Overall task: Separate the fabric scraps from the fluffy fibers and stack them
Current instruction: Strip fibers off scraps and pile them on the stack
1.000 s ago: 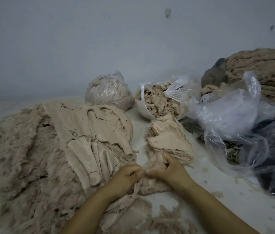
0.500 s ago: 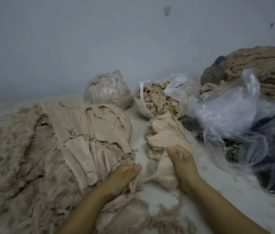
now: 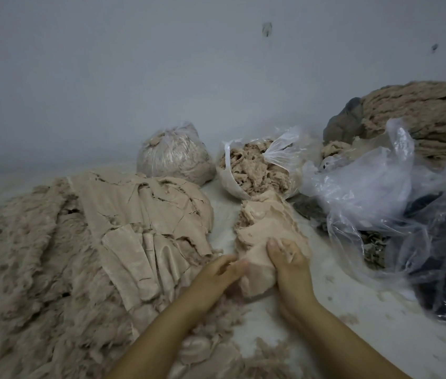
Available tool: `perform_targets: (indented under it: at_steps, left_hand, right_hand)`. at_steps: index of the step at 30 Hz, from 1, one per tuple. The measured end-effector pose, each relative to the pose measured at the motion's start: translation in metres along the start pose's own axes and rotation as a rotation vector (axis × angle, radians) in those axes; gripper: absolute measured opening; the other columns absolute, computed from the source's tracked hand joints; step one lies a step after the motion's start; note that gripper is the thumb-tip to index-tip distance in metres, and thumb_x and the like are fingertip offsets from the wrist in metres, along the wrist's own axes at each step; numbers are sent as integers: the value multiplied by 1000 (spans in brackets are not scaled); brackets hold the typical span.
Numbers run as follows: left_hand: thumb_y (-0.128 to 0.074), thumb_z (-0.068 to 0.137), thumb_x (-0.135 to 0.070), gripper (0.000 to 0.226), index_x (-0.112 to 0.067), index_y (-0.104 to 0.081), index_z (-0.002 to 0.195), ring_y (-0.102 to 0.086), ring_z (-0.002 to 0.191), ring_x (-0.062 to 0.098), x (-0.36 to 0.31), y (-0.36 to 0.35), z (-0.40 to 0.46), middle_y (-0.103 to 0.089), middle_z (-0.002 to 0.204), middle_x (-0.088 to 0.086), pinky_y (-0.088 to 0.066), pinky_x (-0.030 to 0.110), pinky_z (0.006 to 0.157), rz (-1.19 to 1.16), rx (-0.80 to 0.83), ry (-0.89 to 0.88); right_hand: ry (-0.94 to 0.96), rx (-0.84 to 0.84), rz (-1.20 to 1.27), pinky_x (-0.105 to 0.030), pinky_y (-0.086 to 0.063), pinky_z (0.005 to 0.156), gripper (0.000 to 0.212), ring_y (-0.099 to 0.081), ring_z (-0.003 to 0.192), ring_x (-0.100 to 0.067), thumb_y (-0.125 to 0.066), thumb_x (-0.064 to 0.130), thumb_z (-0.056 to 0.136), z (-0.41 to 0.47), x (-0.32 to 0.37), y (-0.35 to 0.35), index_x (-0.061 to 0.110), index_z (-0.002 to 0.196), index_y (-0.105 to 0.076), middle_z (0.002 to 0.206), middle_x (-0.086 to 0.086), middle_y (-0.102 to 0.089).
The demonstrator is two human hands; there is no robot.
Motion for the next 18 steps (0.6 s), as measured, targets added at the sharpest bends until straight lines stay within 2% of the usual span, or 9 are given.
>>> perform_targets:
  at_steps: [2,4,6,8,10,12,14,15,18]
  left_hand:
    - [-65,87,-35,34,-11,-61,111,-68,83,11,3,-7,5,-70,97,3,-53,20,68,-205,-82,95]
    - [-59,92,-17,16,-2,-64,97,-64,61,16,3,-5,10,-69,75,9,-51,22,51,-346,-176,99]
    - [-55,94,-11,15,-2,-65,89,-62,65,22,2,1,12,-67,77,16,-52,27,56,-377,-247,82]
    - [-57,92,-10,14,-4,-68,87,-62,71,22,0,2,16,-68,81,16,-51,28,64,-330,-262,34]
    - [-56,93,-14,16,-10,-69,84,-63,74,19,-2,-1,17,-70,81,11,-51,29,67,-275,-261,-3]
    - [-49,97,-26,27,-15,-70,83,-66,75,19,1,-1,19,-71,81,9,-53,30,66,-330,-279,10]
    - [-49,94,-39,31,-20,-72,84,-70,71,16,7,-5,20,-73,82,6,-53,27,57,-435,-225,61]
    - [-57,88,-41,25,-20,-71,90,-71,74,15,9,-8,19,-74,86,5,-54,25,57,-435,-183,60]
    - [-76,71,-32,39,-13,-63,103,-70,85,17,16,-11,19,-71,99,7,-55,26,66,-313,-168,18]
  right_hand:
    - [-43,32,97,-29,-55,64,22,-63,74,-21,-62,19,90,-6,-2,-4,-2,97,-59,86,-15,-65]
    - [-107,25,159,-38,-57,70,24,-65,78,-27,-65,20,87,-8,-5,-4,-1,96,-60,88,-18,-66]
    - [-199,79,125,-48,-54,81,33,-66,85,-33,-69,31,80,-6,-10,-5,1,93,-64,90,-17,-69]
    - [-303,241,73,-44,-55,83,43,-68,89,-33,-70,35,78,-10,-16,-14,-3,99,-68,95,-20,-72]
    - [-380,358,46,-37,-57,76,39,-69,84,-31,-71,27,78,-18,-24,-24,-5,101,-69,94,-23,-72]
    - [-352,342,28,-32,-57,66,27,-69,76,-28,-68,19,83,-18,-26,-27,-3,99,-69,90,-21,-72]
    - [-290,302,69,-30,-58,65,21,-70,81,-30,-63,16,89,-14,-24,-26,-1,100,-69,92,-20,-73]
    - [-267,281,65,-30,-59,68,20,-70,86,-31,-62,16,91,-12,-23,-24,0,100,-69,94,-20,-73]
    - [-238,249,2,-29,-58,67,17,-71,85,-26,-59,15,93,-12,-22,-22,3,97,-70,90,-15,-74]
Point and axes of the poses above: each hand's wrist, its own z-axis towards the middle knuckle, its own y-axis out of the back of the hand, x = y × z, the point moved 7 cm from there along z, towards the middle knuckle
